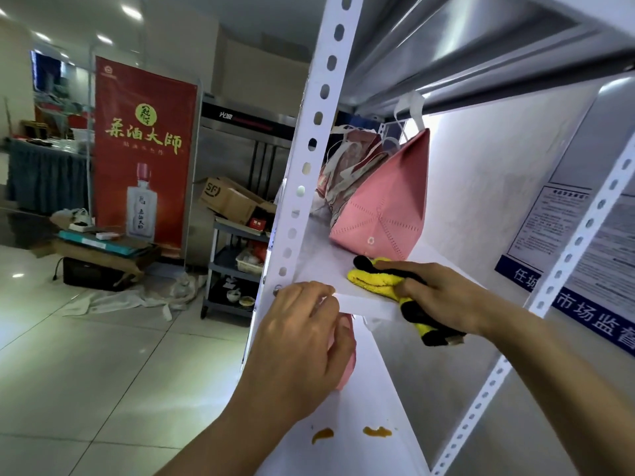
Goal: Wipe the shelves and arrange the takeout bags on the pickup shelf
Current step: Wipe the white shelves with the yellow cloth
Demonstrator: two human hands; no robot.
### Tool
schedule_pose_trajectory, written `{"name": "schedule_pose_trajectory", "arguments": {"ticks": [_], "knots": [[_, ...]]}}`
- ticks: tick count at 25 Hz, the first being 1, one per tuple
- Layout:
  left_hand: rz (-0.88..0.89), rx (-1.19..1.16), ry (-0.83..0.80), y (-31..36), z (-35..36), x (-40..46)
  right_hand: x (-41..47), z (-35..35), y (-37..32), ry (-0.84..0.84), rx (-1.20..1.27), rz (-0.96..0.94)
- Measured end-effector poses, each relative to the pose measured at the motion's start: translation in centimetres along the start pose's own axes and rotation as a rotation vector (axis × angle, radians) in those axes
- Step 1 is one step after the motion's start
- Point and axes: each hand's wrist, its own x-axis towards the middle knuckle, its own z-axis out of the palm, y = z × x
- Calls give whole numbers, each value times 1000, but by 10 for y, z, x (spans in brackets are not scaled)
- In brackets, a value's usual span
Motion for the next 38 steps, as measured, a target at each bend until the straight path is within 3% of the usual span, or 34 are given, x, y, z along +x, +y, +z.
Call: {"name": "schedule_pose_trajectory", "arguments": {"ticks": [6,9,13,19,25,28,34,38], "knots": [[8,-15,35,1,1,1,46,14,-26,1,-55,93],[22,-6,47,-1,4,2,36,13,-26,-56,-133,53],[18,-6,36,-4,7,5,52,17,-39,-14,-160,76],[42,45,40,-6,11,9,20,30,-38,17,-137,-85],[58,45,15,-10,10,4,74,34,-68,-116,75,-17],[44,29,24,-12,13,7,91,42,-76,-99,66,-35],[48,19,44,-14,16,8,48,21,-40,-12,-156,48],[55,22,45,-13,16,6,-3,4,-10,76,-341,304]]}}
